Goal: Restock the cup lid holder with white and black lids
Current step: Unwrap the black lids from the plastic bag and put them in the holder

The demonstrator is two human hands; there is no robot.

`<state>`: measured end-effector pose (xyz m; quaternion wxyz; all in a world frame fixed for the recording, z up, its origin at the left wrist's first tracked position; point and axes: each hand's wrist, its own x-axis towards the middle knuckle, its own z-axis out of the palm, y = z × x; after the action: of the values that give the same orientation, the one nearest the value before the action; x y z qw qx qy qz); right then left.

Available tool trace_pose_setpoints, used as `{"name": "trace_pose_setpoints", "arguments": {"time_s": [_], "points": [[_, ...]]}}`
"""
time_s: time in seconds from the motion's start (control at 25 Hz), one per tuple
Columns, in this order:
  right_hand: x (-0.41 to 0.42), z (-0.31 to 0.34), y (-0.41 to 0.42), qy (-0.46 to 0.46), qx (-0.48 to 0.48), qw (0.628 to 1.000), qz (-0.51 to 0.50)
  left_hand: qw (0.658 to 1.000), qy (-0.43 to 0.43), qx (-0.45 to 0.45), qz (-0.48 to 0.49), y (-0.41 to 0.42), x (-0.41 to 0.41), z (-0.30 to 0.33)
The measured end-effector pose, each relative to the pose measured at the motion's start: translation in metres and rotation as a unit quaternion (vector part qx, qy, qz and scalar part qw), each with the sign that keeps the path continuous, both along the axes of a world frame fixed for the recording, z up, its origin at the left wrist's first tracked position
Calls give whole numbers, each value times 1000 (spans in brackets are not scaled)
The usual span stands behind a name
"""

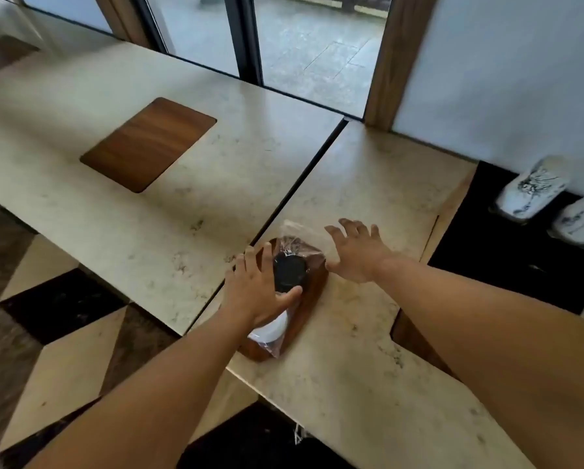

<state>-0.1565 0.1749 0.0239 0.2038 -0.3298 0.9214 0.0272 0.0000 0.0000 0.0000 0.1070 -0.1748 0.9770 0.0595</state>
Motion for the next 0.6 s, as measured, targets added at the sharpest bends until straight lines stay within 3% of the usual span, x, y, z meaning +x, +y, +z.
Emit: {"name": "trace_pose_setpoints", "arguments": {"time_s": [0.12,0.32,0.6], "points": [[-8,-17,-15,-25,8,1000,-8,999,7,21,29,4,-1,-22],[-24,-41,-37,-76,-58,991,-94,999,-22,14,36,15,6,-48],[-35,-63,-49,-98,-99,980,-142,998,23,46,39,16,15,-58]]}}
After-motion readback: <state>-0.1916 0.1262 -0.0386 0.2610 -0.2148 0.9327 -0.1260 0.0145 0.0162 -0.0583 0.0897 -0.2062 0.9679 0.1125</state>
